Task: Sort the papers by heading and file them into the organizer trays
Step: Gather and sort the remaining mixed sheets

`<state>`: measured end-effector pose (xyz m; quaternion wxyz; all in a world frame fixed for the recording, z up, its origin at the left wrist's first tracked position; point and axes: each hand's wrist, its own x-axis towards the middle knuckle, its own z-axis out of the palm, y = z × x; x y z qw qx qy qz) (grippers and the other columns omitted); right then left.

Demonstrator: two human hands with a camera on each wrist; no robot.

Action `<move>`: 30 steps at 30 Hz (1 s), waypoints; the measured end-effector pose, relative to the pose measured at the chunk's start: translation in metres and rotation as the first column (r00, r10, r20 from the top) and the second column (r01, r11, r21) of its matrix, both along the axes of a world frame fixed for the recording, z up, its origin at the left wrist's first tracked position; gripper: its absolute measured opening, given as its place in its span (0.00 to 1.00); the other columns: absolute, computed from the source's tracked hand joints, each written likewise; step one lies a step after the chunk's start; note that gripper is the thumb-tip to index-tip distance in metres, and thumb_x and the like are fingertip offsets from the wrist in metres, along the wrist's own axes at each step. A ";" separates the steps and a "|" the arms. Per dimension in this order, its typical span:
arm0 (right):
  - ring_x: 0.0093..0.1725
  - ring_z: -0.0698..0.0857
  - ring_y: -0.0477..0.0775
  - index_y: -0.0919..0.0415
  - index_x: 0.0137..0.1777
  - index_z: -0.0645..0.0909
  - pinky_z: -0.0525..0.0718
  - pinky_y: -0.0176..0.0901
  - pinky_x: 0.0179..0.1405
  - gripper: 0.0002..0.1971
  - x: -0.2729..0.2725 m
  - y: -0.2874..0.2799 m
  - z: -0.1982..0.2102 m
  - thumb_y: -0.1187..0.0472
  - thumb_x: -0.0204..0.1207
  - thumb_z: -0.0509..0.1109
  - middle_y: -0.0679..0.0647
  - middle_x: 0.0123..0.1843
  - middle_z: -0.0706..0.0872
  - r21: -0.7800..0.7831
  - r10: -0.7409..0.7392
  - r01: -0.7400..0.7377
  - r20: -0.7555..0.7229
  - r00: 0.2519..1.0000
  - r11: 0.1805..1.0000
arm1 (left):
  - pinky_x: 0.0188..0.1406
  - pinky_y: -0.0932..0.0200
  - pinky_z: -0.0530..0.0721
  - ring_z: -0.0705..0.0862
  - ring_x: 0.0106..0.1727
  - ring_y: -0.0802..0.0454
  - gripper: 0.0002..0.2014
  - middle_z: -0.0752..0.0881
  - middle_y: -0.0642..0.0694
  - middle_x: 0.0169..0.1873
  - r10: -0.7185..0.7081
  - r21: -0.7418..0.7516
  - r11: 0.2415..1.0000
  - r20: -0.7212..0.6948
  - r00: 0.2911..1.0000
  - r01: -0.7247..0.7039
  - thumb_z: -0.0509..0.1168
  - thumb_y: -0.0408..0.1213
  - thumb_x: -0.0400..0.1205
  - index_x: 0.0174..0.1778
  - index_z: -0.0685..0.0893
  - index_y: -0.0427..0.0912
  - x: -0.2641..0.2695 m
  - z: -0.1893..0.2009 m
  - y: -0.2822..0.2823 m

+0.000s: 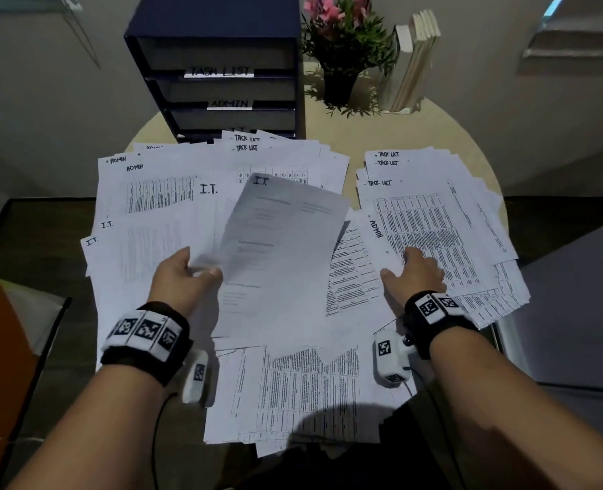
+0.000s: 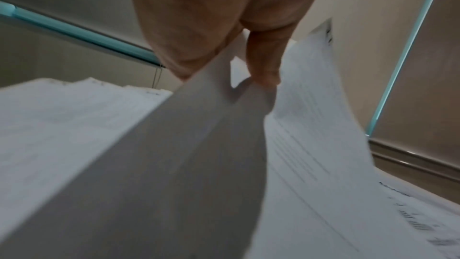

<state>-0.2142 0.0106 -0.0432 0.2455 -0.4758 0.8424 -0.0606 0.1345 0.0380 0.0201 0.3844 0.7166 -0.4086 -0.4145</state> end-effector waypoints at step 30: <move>0.69 0.78 0.64 0.65 0.76 0.66 0.74 0.43 0.54 0.22 -0.069 -0.019 0.016 0.73 0.82 0.57 0.68 0.73 0.74 -0.167 -0.569 0.722 0.509 0.646 0.672 | 0.62 0.50 0.78 0.82 0.65 0.37 0.16 0.82 0.42 0.56 0.196 0.083 0.973 0.185 0.963 -0.214 0.69 0.36 0.81 0.64 0.78 0.37 0.027 -0.012 -0.005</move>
